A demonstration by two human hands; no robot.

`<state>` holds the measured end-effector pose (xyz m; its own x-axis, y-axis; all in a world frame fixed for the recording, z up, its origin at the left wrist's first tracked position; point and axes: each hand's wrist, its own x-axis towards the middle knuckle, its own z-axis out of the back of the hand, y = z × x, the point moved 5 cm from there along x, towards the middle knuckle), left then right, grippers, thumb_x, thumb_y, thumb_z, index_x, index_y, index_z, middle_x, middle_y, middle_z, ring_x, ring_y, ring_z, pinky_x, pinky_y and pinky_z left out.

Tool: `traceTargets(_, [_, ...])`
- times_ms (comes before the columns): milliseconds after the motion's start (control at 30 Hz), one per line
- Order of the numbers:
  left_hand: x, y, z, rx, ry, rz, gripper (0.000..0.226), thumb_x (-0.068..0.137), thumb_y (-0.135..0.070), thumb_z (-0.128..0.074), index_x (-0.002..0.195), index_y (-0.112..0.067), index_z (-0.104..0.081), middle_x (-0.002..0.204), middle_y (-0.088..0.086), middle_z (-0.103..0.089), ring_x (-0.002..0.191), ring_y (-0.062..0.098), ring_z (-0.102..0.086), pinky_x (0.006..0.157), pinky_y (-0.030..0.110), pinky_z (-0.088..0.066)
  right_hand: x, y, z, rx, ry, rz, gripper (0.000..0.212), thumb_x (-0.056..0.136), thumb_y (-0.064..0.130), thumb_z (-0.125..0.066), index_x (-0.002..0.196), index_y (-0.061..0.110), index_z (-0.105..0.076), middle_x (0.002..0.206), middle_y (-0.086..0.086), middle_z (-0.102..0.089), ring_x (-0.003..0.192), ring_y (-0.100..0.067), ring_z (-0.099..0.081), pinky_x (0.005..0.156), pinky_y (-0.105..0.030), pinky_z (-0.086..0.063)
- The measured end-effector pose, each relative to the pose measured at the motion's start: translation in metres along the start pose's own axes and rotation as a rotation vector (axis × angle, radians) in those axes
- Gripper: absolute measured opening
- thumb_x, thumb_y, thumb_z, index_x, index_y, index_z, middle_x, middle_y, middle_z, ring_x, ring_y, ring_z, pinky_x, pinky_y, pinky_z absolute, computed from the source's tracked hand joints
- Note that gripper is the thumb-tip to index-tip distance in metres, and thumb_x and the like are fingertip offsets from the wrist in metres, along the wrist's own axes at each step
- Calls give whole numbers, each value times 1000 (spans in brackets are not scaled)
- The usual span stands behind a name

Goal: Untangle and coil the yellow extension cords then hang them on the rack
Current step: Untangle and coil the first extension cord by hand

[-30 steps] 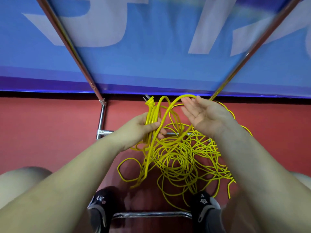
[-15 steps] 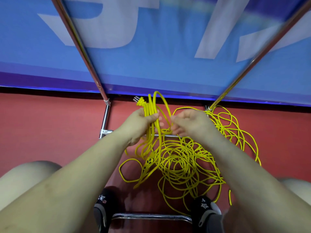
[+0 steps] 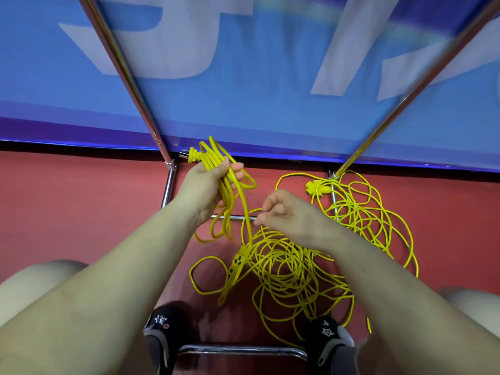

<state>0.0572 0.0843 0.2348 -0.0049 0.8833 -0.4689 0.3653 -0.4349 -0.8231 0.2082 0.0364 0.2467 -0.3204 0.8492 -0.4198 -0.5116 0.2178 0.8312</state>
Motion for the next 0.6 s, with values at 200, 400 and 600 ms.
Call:
traceTargets(200, [0, -4, -5, -109, 21, 29, 23, 100, -12, -41, 84, -9, -59, 67, -4, -72, 63, 6, -68, 53, 20, -53, 1, -19, -23, -150, 105, -89, 39, 88, 25, -62, 124, 18, -46, 115, -1, -59, 109, -18, -57, 94, -33, -46])
traceTargets(400, [1, -2, -7, -260, -10, 52, 20, 100, -8, -39, 87, -8, -55, 67, -2, -72, 64, 8, -69, 60, 21, -55, 3, -20, -27, 33, 95, -82, 18, 87, 18, -64, 93, 23, -48, 97, -1, -59, 103, -23, -59, 95, -36, -45])
traceTargets(600, [5, -5, 1, -209, -51, 11, 15, 100, -12, -41, 91, -11, -52, 67, -4, -72, 62, 6, -68, 59, 23, -55, 1, -7, -27, 139, 132, -82, 18, 90, 8, -57, 92, 20, -44, 81, -8, -61, 72, -22, -57, 66, -25, -45])
